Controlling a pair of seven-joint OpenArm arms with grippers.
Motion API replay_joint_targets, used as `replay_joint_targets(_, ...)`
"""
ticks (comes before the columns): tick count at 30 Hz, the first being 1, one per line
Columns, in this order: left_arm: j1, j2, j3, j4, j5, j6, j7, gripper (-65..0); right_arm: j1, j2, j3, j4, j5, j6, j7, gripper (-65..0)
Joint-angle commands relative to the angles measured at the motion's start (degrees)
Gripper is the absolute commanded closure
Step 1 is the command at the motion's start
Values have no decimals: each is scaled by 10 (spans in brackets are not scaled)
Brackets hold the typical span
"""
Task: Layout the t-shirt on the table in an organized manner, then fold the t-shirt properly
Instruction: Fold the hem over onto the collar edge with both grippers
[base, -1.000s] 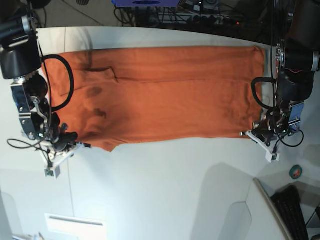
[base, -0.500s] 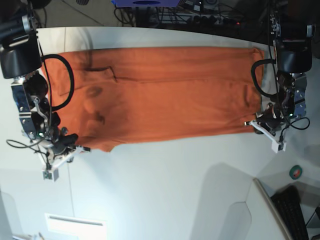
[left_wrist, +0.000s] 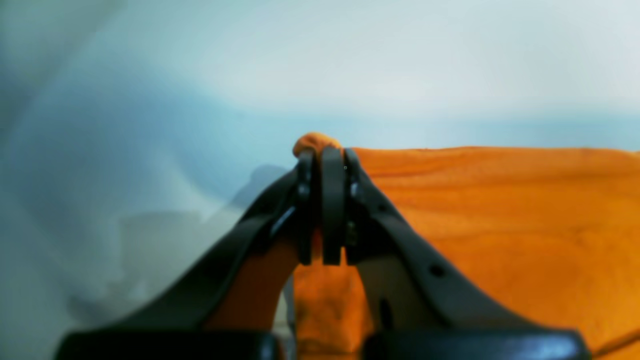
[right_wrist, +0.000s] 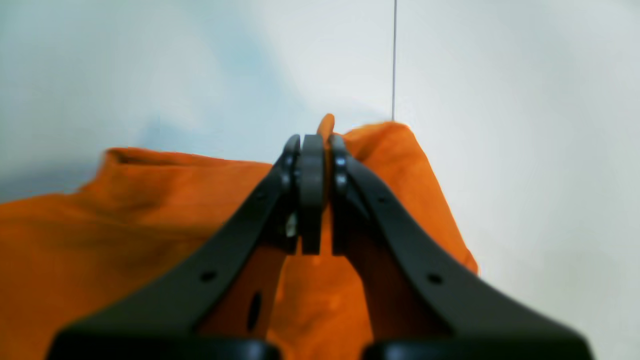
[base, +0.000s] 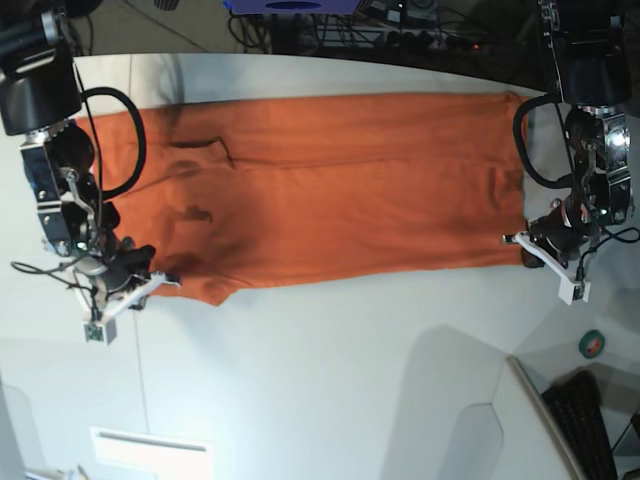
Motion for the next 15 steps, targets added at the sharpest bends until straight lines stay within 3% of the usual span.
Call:
replay_joint_targets(1,6,-8,-3,22,-3,1,-3,0,3,6,4,16,2,1,10,0)
replay_joint_targets(15,218,4,-43,223,-5,0,-2,0,-76,7,8,64,2,1,10,0)
